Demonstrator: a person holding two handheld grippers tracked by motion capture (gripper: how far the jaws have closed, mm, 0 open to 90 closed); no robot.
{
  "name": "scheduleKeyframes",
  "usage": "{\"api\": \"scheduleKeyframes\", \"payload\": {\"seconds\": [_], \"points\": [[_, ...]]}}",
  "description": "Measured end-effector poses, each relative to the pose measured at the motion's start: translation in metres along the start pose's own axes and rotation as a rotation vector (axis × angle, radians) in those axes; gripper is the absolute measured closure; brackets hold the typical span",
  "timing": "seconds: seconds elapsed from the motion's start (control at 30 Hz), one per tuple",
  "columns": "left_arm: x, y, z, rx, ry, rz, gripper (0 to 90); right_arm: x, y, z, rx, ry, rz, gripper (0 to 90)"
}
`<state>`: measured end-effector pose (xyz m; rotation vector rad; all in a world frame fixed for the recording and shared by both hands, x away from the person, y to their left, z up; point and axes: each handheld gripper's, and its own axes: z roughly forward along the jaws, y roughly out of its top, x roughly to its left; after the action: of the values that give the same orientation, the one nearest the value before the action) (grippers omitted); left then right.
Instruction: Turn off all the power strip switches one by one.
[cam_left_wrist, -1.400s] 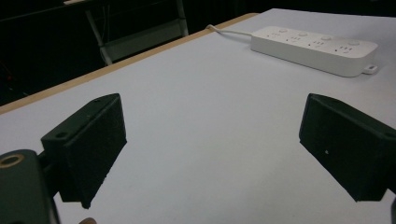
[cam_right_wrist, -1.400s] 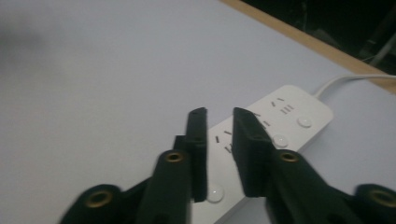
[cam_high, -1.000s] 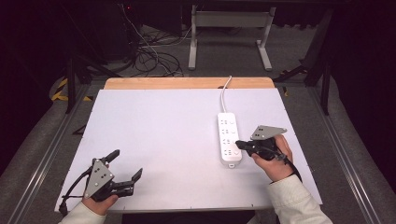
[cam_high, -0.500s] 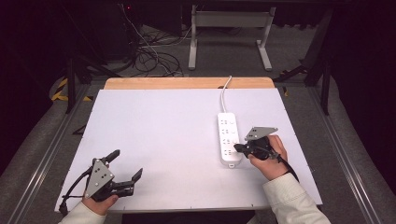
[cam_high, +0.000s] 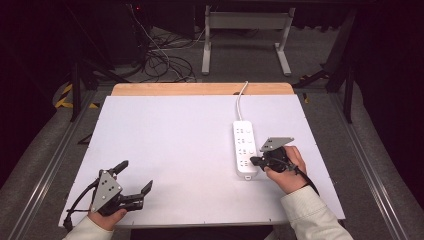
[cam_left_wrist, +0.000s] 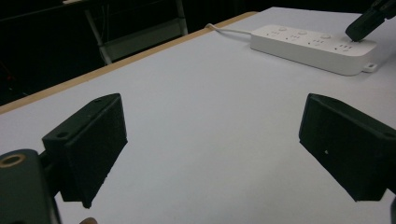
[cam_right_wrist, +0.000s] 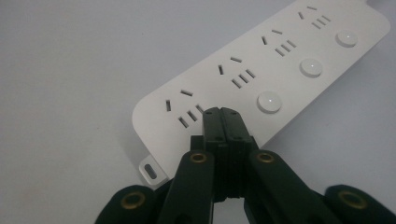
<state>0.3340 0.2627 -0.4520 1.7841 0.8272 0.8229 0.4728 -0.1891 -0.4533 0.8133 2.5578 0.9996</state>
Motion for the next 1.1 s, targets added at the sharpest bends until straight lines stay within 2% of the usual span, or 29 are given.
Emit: {"api": "scheduleKeyframes", "payload": {"seconds": [0.43, 0.83, 1.1], "points": [[-0.0006, 0.0001, -0.0004, 0.003, -0.003, -0.004, 8.4, 0.0014, -0.0003, 0.0010, 0.011, -0.015, 0.018, 90.0], [-0.0006, -0.0001, -0.0004, 0.001, -0.003, -0.005, 8.4, 0.0059, 0.0018, 0.0018, 0.029, -0.045, 0.009, 90.0], [-0.0004, 0.0002, -0.0011, 0.000, 0.000, 0.003, 8.5, 0.0041, 0.0003, 0.0022, 0.028, -0.031, 0.027, 90.0]]}}
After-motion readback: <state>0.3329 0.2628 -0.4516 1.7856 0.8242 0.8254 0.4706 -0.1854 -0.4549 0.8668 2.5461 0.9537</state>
